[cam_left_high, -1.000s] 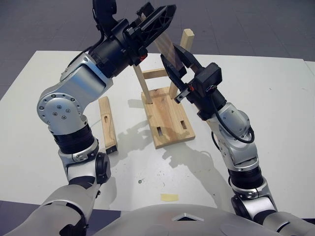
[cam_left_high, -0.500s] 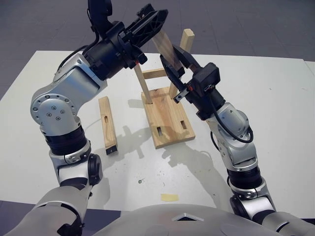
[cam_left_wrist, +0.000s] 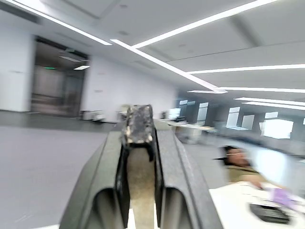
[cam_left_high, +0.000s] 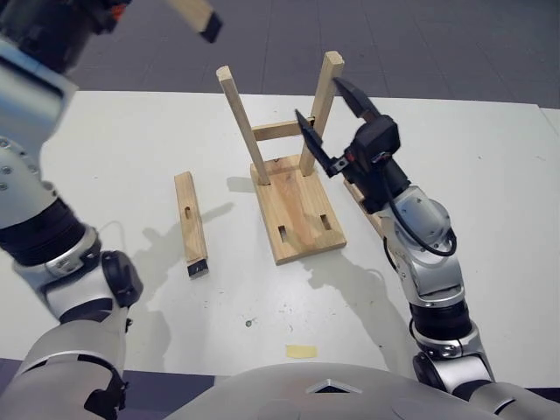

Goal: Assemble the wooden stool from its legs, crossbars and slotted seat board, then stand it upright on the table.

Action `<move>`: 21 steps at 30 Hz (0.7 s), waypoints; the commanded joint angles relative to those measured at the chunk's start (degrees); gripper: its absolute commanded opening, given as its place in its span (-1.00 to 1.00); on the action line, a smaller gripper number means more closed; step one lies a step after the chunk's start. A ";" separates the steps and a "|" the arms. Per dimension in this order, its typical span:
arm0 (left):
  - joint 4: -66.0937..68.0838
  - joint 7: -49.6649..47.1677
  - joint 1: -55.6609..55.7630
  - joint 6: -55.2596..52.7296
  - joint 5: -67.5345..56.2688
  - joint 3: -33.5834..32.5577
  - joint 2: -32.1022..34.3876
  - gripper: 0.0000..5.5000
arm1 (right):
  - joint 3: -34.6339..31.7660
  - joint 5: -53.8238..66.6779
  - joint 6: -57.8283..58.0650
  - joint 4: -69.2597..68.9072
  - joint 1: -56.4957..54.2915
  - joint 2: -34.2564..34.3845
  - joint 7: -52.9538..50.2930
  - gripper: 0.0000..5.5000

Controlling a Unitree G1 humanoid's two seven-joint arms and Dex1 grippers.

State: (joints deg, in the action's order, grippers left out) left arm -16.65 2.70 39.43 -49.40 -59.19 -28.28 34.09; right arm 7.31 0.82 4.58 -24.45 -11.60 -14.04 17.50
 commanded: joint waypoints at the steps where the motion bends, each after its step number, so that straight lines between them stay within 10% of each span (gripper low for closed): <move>1: 1.79 -6.13 -9.04 2.33 12.06 -0.62 2.39 -0.85 | -5.12 -0.75 1.43 -2.37 4.22 -1.97 -1.81 0.42; 11: 18.79 -4.01 -21.73 23.07 40.84 16.43 -4.98 -0.85 | -5.34 -2.04 1.45 -0.85 4.98 -1.22 -3.36 0.96; 21: 17.64 -2.08 -23.64 24.27 44.29 20.69 -13.61 -0.85 | -2.97 -2.81 1.44 -0.69 7.72 -0.02 -4.20 0.96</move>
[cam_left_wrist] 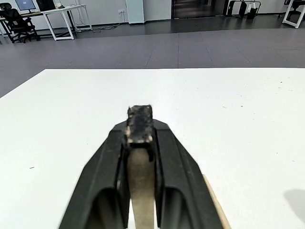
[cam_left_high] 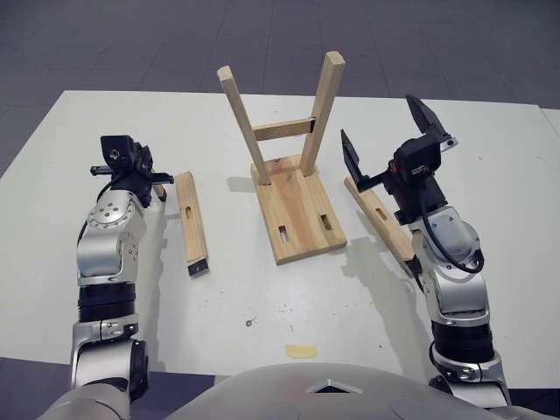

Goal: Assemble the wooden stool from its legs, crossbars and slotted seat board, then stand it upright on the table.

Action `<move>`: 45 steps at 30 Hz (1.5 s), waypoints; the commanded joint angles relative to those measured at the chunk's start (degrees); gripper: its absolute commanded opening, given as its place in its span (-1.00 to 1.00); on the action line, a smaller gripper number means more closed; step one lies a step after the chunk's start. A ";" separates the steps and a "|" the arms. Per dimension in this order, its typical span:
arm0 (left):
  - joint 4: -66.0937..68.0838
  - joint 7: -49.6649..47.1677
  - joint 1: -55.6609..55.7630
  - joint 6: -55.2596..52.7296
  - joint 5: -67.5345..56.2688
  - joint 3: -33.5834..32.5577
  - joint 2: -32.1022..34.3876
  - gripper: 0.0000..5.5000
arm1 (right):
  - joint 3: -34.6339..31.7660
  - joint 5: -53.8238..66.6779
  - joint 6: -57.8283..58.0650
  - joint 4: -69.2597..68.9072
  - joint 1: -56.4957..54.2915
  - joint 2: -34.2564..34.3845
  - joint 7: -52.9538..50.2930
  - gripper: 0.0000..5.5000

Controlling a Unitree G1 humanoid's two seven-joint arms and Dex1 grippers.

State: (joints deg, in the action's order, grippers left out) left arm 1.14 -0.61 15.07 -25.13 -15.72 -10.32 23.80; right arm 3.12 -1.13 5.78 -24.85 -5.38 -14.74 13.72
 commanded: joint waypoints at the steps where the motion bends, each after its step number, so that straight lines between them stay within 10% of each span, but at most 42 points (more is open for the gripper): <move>1: -0.10 1.64 1.47 0.33 1.16 3.79 -4.32 -0.85 | 1.64 -0.93 0.32 -0.25 1.83 0.93 -0.47 0.96; 13: -1.43 5.23 5.30 3.89 3.91 0.12 -2.17 -0.85 | 2.12 -1.11 0.83 0.21 3.00 1.30 -0.25 0.96; 23: -16.86 20.40 -1.55 -19.44 -26.68 -13.19 3.35 -0.85 | 1.66 -1.02 1.75 -1.19 5.36 1.80 -0.73 0.96; 45: -17.41 10.68 -7.17 -20.29 -23.45 -11.63 -2.35 -0.85 | 2.02 -1.14 2.34 -1.54 4.88 2.00 -0.44 0.96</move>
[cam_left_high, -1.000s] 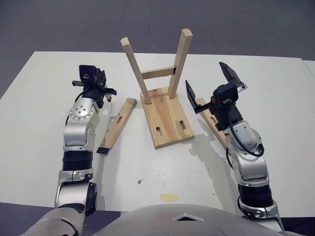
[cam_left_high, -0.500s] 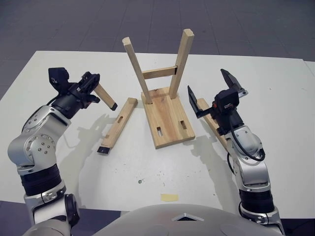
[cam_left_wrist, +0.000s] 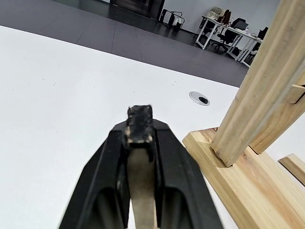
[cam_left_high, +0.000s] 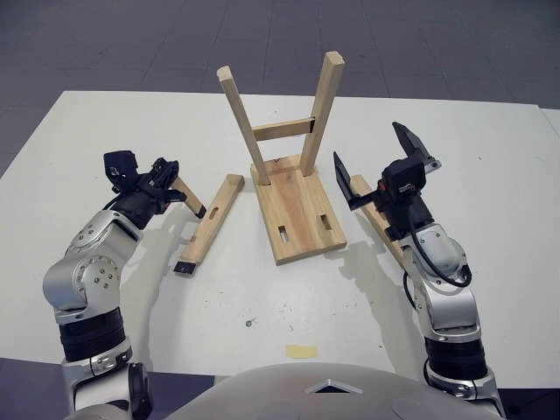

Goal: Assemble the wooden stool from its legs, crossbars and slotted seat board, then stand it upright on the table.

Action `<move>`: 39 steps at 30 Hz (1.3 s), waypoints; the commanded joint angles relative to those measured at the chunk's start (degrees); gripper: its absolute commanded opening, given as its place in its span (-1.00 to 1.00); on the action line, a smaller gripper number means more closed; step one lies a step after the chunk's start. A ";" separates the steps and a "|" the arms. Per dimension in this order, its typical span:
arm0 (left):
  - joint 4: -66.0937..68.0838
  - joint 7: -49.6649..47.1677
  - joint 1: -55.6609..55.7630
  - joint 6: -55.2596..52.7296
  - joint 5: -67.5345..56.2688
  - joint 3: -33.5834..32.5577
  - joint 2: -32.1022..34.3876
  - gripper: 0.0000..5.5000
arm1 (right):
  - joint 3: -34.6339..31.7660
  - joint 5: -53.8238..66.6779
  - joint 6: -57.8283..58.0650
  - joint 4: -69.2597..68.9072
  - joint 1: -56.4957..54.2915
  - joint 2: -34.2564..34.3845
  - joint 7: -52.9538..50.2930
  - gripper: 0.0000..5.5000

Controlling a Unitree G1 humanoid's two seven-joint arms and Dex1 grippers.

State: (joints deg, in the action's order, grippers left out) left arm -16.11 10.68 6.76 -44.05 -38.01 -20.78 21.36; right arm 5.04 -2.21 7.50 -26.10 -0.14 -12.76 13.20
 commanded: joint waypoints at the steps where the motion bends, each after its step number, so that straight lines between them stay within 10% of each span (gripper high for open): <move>1: -0.28 -0.78 1.72 -1.64 -1.72 -1.69 0.15 -0.85 | 0.11 -0.02 0.58 -0.28 -0.35 0.08 0.04 0.96; 39: -2.87 -0.36 -2.98 1.27 1.03 2.25 -1.04 -0.85 | -0.17 -0.63 0.67 0.06 -1.19 0.36 0.16 0.96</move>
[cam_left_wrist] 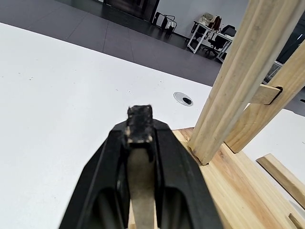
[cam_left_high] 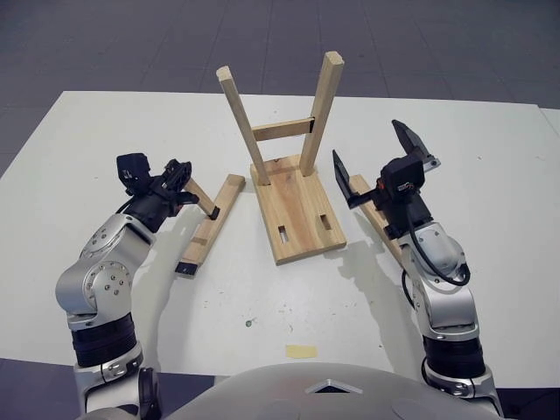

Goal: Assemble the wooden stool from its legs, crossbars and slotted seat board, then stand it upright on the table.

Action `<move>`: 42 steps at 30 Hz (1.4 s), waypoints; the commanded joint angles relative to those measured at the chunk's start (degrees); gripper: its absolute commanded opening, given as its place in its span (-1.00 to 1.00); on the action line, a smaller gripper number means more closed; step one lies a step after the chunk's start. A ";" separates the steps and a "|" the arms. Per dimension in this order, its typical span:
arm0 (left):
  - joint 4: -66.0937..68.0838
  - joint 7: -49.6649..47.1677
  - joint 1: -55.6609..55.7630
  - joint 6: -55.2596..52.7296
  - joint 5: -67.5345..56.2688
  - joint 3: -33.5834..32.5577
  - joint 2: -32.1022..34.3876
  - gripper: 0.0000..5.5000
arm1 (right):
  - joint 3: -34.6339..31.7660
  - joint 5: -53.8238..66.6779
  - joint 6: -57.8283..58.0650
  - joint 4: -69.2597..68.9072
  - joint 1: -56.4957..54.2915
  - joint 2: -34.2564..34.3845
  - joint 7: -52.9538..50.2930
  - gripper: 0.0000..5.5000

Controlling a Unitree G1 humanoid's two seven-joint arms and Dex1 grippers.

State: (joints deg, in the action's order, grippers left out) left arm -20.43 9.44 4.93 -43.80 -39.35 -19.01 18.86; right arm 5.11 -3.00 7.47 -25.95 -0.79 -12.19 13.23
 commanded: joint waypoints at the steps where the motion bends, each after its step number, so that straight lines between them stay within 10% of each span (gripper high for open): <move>1: 1.86 1.44 -1.20 1.77 3.19 0.82 1.83 -0.85 | -0.30 0.16 0.71 -0.15 -0.50 -0.24 0.13 0.96; 42: 5.61 7.25 -14.51 22.30 17.92 11.78 1.23 -0.85 | 0.27 0.72 -0.67 3.03 -5.23 -0.68 1.64 0.96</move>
State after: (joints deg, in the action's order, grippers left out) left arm -17.98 17.43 -5.14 -18.05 -24.15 -8.98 20.28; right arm 5.12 -2.32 7.00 -23.32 -5.11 -12.92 14.83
